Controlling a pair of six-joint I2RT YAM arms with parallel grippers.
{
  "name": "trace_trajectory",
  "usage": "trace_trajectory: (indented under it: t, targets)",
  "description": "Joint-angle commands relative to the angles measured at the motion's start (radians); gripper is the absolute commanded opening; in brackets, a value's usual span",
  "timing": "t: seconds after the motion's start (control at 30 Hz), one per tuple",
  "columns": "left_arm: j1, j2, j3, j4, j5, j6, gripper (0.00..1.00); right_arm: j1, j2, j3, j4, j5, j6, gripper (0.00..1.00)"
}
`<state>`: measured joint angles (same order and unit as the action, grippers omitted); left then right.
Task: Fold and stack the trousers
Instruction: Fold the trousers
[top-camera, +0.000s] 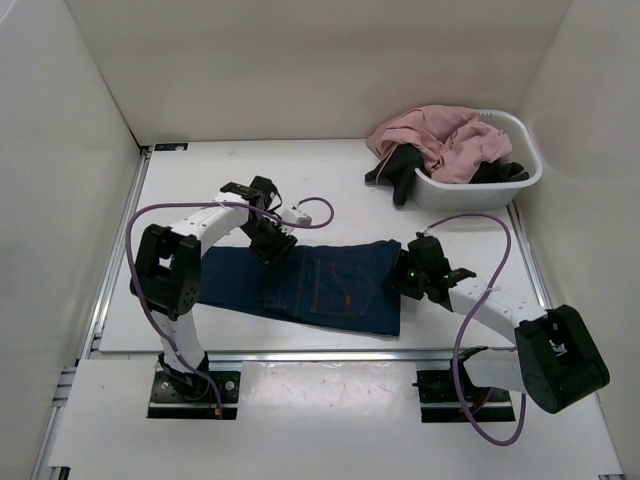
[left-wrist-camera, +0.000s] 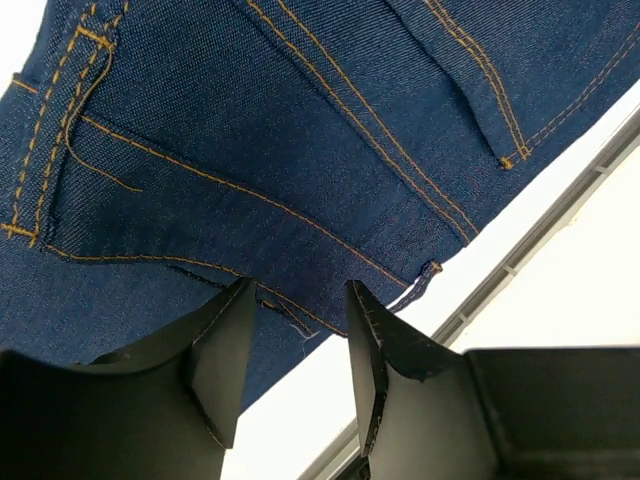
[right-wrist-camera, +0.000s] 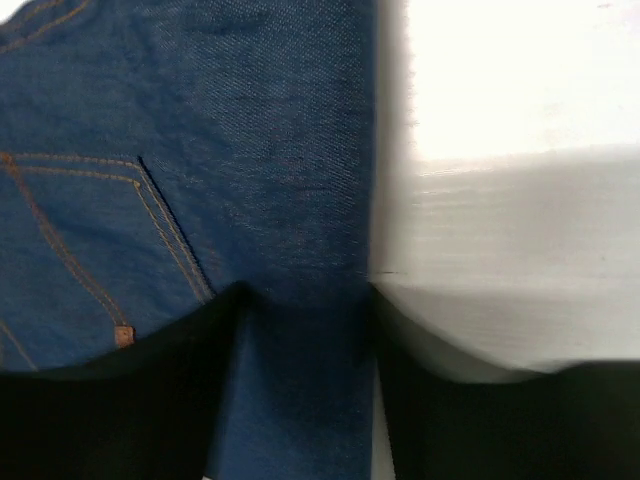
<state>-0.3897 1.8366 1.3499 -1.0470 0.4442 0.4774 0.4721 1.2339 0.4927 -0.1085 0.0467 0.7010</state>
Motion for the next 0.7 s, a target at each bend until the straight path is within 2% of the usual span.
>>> trace_trajectory:
  t: [0.0, 0.03, 0.1, 0.13, 0.23, 0.33, 0.37, 0.43, 0.47, 0.53, 0.57, 0.6, 0.67]
  targets:
    - [0.011, -0.037, -0.003, 0.021, -0.027, -0.013, 0.53, -0.004, 0.006, -0.005, -0.02, -0.007, 0.026, 0.5]
    - [0.023, -0.059, -0.003, 0.021, -0.027, -0.013, 0.55, -0.004, 0.006, -0.017, -0.02, -0.016, 0.026, 0.3]
    - [0.079, -0.082, -0.003, 0.021, -0.036, -0.023, 0.55, -0.033, 0.006, -0.017, -0.02, -0.034, 0.038, 0.14]
    - [0.103, -0.103, -0.003, 0.021, -0.045, -0.023, 0.56, -0.044, 0.006, -0.017, -0.045, -0.034, 0.038, 0.0]
    - [0.184, -0.126, -0.003, 0.021, -0.093, -0.023, 0.57, -0.108, -0.051, 0.029, -0.114, -0.019, 0.025, 0.0]
    - [0.221, -0.137, -0.017, 0.021, -0.128, -0.011, 0.57, -0.232, -0.158, 0.073, -0.213, -0.01, 0.0, 0.0]
    - [0.232, -0.146, -0.029, 0.021, -0.137, -0.011, 0.57, -0.298, -0.203, 0.133, -0.312, 0.01, -0.015, 0.0]
    - [0.232, -0.146, -0.044, 0.033, -0.151, -0.011, 0.57, -0.343, -0.24, 0.209, -0.422, 0.048, -0.099, 0.0]
    - [0.232, -0.146, -0.054, 0.048, -0.151, -0.011, 0.57, -0.354, -0.263, 0.251, -0.532, 0.085, -0.128, 0.0]
    - [0.232, -0.123, -0.071, 0.058, -0.151, -0.02, 0.57, -0.354, -0.263, 0.406, -0.659, 0.22, -0.217, 0.0]
    - [0.232, -0.1, -0.071, 0.07, -0.151, -0.02, 0.57, -0.354, -0.214, 0.47, -0.794, 0.26, -0.245, 0.0]
    - [0.218, -0.086, -0.071, 0.07, -0.151, -0.031, 0.57, -0.354, -0.188, 0.606, -0.857, 0.29, -0.276, 0.0]
    - [0.18, -0.048, -0.06, 0.07, -0.128, -0.04, 0.57, -0.342, -0.102, 0.743, -1.003, 0.356, -0.345, 0.0]
